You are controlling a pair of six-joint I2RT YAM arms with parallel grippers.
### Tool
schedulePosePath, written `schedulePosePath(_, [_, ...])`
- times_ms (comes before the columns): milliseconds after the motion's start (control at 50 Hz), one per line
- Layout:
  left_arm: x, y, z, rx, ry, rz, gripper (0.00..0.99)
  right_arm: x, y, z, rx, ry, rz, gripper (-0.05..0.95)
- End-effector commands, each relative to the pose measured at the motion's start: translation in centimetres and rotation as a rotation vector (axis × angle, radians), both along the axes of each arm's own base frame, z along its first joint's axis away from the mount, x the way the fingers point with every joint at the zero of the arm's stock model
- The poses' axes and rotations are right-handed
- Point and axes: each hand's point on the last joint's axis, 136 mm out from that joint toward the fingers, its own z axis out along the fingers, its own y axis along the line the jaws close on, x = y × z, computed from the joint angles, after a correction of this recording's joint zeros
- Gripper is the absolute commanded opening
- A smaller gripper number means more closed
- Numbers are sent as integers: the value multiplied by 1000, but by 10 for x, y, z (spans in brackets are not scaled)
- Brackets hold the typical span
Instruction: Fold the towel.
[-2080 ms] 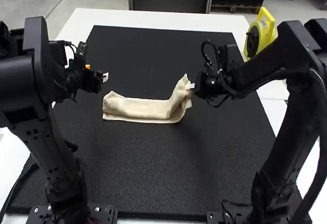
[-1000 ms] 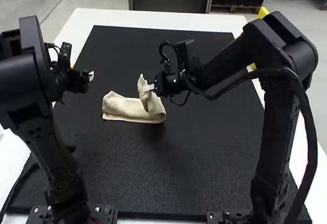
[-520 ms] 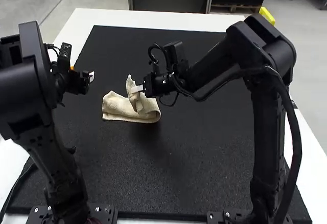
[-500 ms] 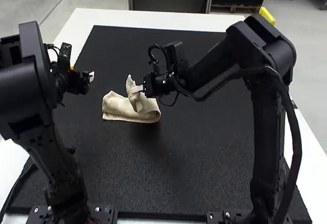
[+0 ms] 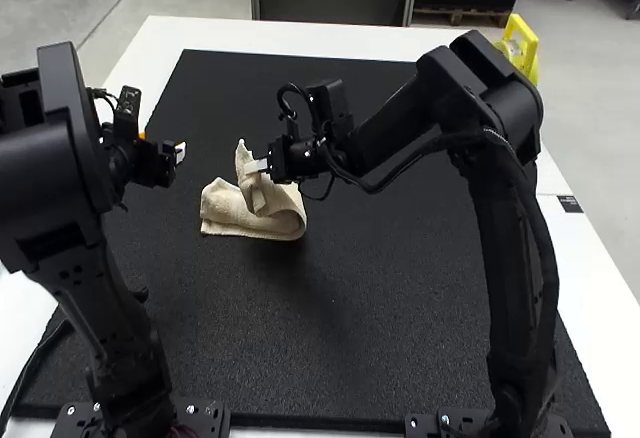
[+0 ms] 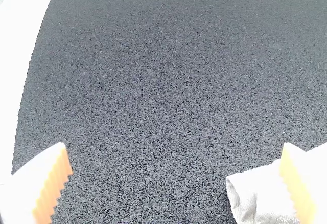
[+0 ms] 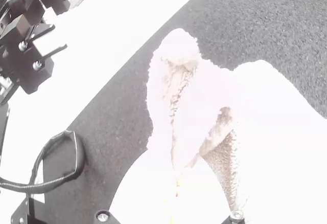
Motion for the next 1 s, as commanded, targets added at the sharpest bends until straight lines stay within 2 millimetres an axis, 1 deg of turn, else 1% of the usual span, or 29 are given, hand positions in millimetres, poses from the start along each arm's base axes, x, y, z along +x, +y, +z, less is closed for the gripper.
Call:
schedulePosePath(0, [-2, 2, 7, 4, -20, 0, 961, -1, 14, 15, 41, -13, 32, -20])
schedulePosePath(440, [-2, 2, 7, 4, -21, -1, 961, 9, 39, 15, 70, -16, 41, -20])
schedulePosePath(480, [-2, 1, 7, 2, -20, -4, 961, 9, 41, 16, 74, -13, 43, -7])
schedulePosePath(520, [-2, 1, 7, -3, -20, -7, 961, 11, 41, 16, 76, -7, 37, 77])
schedulePosePath(600, [-3, 1, 7, -8, -21, -7, 962, 14, 42, 17, 82, -10, 25, 434])
schedulePosePath(620, [-4, 2, 7, -9, -22, -5, 962, 15, 42, 16, 80, -12, 19, 574])
schedulePosePath(660, [-4, 4, 7, -10, -21, -1, 961, 16, 42, 14, 77, -10, 16, 785])
schedulePosePath(700, [-5, 5, 6, -10, -21, 3, 961, 16, 42, 14, 77, -12, 15, 921])
schedulePosePath(840, [-7, 6, 5, -15, -19, 5, 962, 18, 39, 12, 73, -9, 11, 921])
schedulePosePath(980, [-7, 6, 4, -16, -17, 6, 961, 26, 31, 12, 72, -4, -10, 921])
